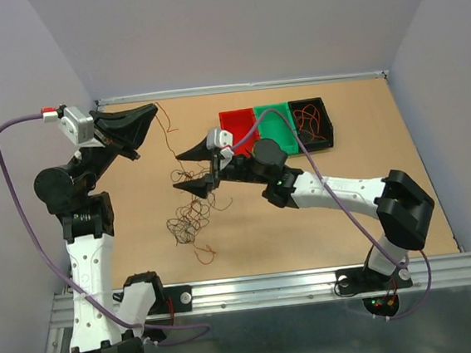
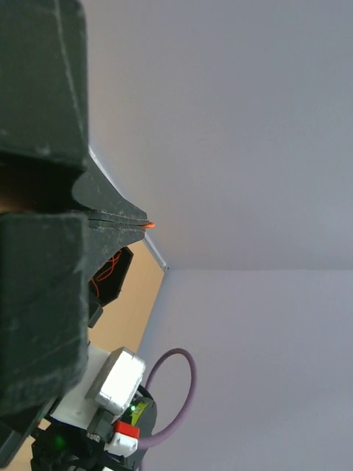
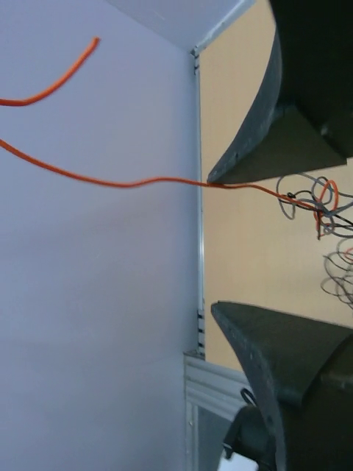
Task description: Untangle the cables
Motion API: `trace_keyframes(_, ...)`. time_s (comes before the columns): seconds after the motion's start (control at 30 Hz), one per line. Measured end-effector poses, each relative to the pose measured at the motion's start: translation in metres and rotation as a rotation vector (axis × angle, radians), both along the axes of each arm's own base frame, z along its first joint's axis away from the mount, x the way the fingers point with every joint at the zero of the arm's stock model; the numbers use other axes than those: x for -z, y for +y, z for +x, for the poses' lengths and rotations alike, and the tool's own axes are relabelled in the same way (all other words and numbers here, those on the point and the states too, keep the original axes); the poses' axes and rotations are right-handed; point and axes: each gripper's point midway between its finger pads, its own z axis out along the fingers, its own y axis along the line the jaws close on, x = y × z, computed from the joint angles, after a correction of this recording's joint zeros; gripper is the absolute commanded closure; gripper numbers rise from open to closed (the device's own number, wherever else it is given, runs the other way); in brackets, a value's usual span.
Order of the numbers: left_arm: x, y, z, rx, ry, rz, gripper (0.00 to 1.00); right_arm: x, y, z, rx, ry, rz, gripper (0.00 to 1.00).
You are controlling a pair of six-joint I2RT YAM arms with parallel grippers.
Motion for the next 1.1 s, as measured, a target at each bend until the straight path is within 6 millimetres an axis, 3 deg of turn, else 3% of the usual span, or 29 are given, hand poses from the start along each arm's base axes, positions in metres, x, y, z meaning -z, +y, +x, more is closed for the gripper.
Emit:
trace_keyframes(0.03, 0.000, 0.000, -0.001, -0.001, -0.003, 0.003, 1.00, -0.003, 0.007, 0.005, 0.015, 0.003, 0.008, 0.39)
trace_keyframes(0.13, -0.001, 0.000, -0.005, -0.005, -0.011, 0.009, 1.00, -0.008, 0.026, 0.013, 0.039, 0.005, 0.027, 0.40)
trace_keyframes(0.17, -0.001, 0.000, -0.007, -0.007, -0.014, 0.012, 1.00, -0.007, 0.031, 0.016, 0.049, 0.010, 0.028, 0.50)
trace_keyframes(0.27, -0.002, -0.001, -0.015, -0.010, -0.028, 0.024, 1.00, -0.002, 0.045, 0.026, 0.074, 0.022, 0.030, 0.68)
trace_keyframes(0.47, -0.011, -0.003, -0.028, -0.012, -0.049, 0.042, 1.00, 0.022, 0.064, 0.035, 0.076, 0.051, -0.001, 0.68)
trace_keyframes(0.57, -0.031, -0.003, -0.032, -0.015, -0.067, 0.046, 1.00, 0.037, 0.069, 0.034, 0.070, 0.064, -0.023, 0.70)
trace_keyframes(0.67, -0.065, -0.002, -0.033, -0.028, -0.107, 0.044, 1.00, 0.051, 0.075, 0.030, 0.066, 0.078, -0.042, 0.71)
trace_keyframes(0.8, -0.116, 0.002, -0.037, -0.058, -0.178, 0.030, 1.00, 0.093, 0.064, 0.027, 0.097, 0.113, -0.075, 0.74)
trace_keyframes(0.93, -0.144, 0.007, -0.032, -0.092, -0.202, 0.006, 1.00, 0.176, 0.034, 0.018, 0.146, 0.217, -0.194, 0.93)
trace_keyframes(1.03, -0.151, 0.011, -0.026, -0.114, -0.194, -0.015, 1.00, 0.228, 0.008, 0.008, 0.178, 0.298, -0.260, 0.89)
trace_keyframes(1.1, -0.150, 0.013, -0.022, -0.127, -0.178, -0.027, 1.00, 0.248, -0.005, 0.001, 0.187, 0.333, -0.277, 0.91)
